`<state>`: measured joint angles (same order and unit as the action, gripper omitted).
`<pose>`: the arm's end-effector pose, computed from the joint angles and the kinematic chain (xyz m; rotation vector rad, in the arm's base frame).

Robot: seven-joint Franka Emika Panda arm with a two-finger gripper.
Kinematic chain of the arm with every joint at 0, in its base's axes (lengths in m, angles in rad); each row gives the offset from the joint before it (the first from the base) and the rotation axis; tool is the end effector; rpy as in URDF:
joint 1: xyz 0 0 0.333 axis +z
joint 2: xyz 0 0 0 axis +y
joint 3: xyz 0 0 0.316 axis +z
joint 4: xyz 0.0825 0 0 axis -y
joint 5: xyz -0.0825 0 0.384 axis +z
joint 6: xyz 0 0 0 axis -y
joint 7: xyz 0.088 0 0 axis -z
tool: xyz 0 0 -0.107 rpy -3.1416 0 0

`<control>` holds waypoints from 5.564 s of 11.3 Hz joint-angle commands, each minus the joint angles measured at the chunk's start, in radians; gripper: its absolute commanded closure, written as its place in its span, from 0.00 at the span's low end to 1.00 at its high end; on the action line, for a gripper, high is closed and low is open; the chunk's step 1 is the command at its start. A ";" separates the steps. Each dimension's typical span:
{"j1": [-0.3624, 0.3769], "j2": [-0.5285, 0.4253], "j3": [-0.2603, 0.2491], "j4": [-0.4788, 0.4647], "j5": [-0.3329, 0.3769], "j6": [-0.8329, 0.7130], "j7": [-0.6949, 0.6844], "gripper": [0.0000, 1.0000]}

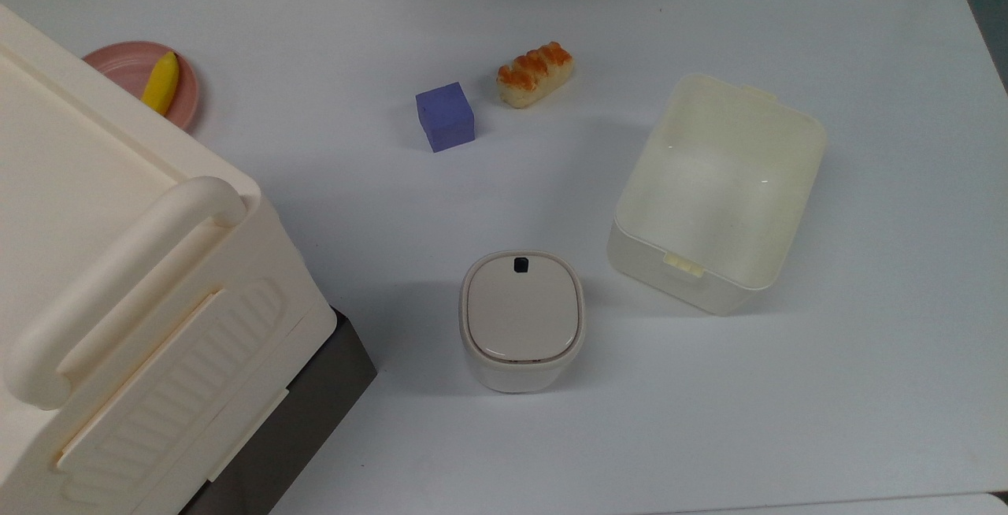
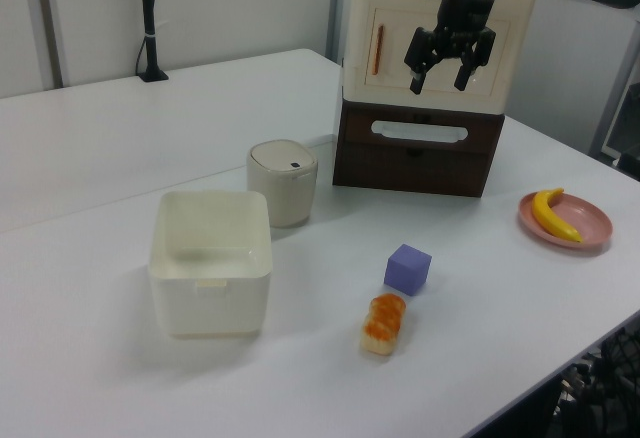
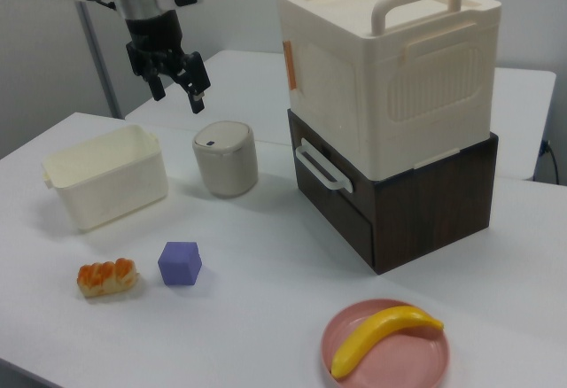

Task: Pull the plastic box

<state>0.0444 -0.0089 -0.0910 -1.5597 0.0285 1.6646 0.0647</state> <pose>0.5611 -0.0236 0.6436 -3.1014 0.1745 -0.1765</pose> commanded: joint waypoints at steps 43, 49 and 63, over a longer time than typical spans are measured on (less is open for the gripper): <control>0.238 0.369 0.309 0.012 -0.188 0.323 -0.765 0.00; 0.252 0.426 0.292 0.003 -0.196 0.403 -0.609 0.00; 0.239 0.322 0.255 -0.164 -0.214 0.393 -0.638 0.00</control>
<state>0.2714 0.4079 0.2000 -1.6230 -0.1713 2.0528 -0.5348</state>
